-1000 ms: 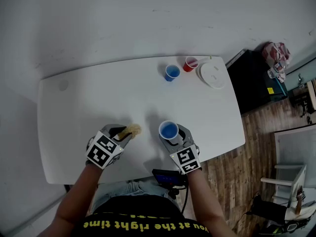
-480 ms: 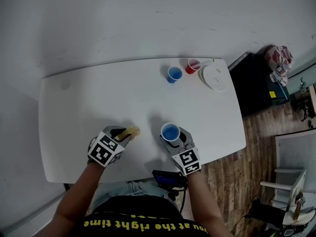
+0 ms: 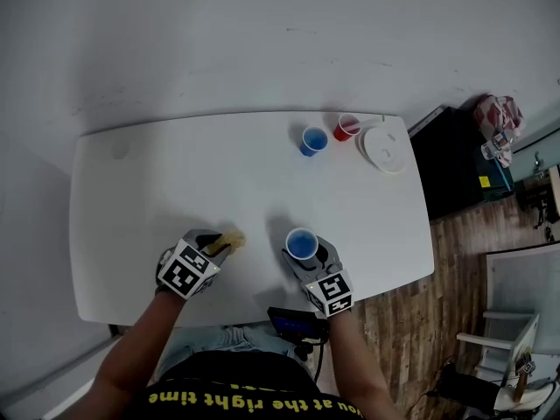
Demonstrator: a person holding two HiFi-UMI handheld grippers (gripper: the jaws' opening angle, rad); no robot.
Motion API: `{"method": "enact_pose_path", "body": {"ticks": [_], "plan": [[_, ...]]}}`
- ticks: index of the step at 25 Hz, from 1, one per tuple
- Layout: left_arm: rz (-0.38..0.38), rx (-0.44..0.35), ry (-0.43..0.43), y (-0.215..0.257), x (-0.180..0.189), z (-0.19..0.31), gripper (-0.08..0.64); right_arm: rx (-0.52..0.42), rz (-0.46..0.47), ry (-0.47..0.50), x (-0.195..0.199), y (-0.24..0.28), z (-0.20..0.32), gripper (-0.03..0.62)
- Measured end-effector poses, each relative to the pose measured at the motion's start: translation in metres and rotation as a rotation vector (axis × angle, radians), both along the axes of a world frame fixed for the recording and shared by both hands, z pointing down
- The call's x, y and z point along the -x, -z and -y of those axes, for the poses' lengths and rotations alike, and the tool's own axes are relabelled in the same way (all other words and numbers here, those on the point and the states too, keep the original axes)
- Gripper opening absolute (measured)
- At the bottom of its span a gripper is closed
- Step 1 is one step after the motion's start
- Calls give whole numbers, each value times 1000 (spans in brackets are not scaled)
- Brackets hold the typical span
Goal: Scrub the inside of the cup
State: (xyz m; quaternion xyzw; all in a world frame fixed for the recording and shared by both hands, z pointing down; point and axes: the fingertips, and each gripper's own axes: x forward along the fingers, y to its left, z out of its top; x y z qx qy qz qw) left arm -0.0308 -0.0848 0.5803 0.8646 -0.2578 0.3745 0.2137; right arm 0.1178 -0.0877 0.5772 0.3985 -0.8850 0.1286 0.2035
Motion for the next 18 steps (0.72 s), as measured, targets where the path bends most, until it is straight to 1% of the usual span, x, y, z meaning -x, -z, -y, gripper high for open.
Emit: {"method": "enact_pose_path", "body": {"ticks": [10, 18], "plan": [[4, -4, -12, -2, -9, -3, 112, -21, 3, 6, 2, -8, 2, 267], [12, 1, -27, -4, -14, -5, 114, -15, 6, 10, 4, -15, 1, 267]]}}
